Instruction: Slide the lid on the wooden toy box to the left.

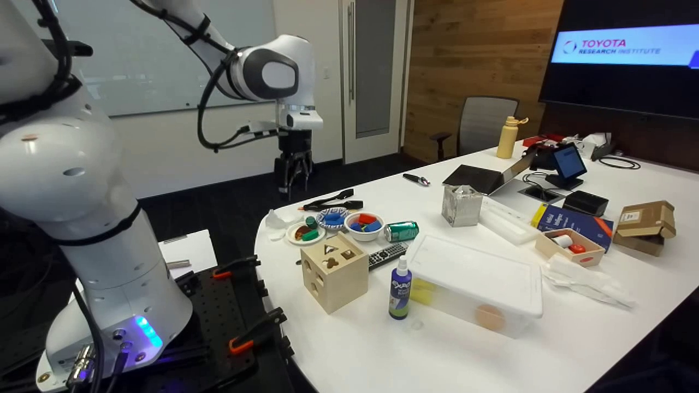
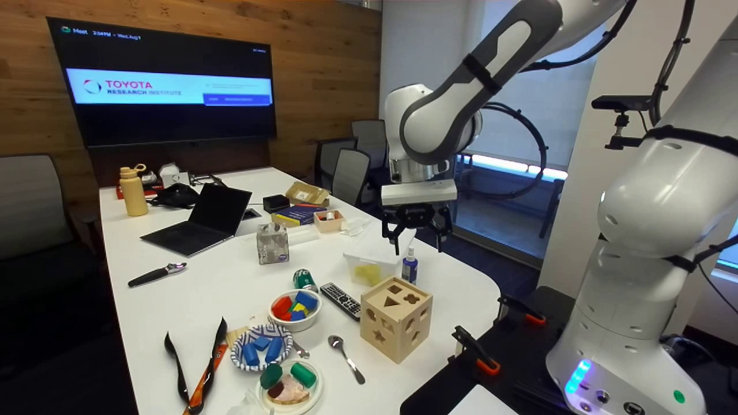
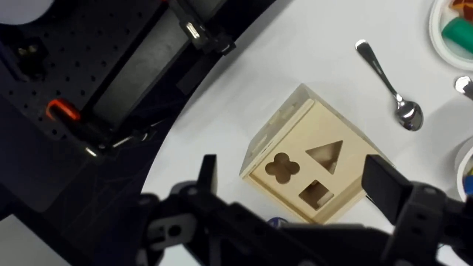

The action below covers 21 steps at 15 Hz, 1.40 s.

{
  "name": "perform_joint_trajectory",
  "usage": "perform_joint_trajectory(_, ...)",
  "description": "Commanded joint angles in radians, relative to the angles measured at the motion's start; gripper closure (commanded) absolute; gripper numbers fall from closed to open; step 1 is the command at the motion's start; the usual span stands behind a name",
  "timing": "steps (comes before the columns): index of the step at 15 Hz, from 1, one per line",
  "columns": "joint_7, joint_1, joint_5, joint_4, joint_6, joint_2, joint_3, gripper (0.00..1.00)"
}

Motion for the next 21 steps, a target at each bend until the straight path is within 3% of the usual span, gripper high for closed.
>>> perform_joint_trajectory(1, 0.078, -0.003, -0.036, -0.097, 0.256, 0.052, -0.030, 0.00)
perform_joint_trajectory(5, 0.149, -0.034, -0.149, -0.081, 0.521, 0.222, -0.060, 0.00)
perform_joint_trajectory(8, 0.212, -0.063, -0.259, -0.073, 0.604, 0.317, -0.099, 0.00)
perform_joint_trajectory(16, 0.391, -0.013, -0.491, 0.005, 0.629, 0.483, -0.237, 0.00)
perform_joint_trajectory(21, 0.431, 0.023, -0.529, 0.084, 0.641, 0.599, -0.274, 0.00)
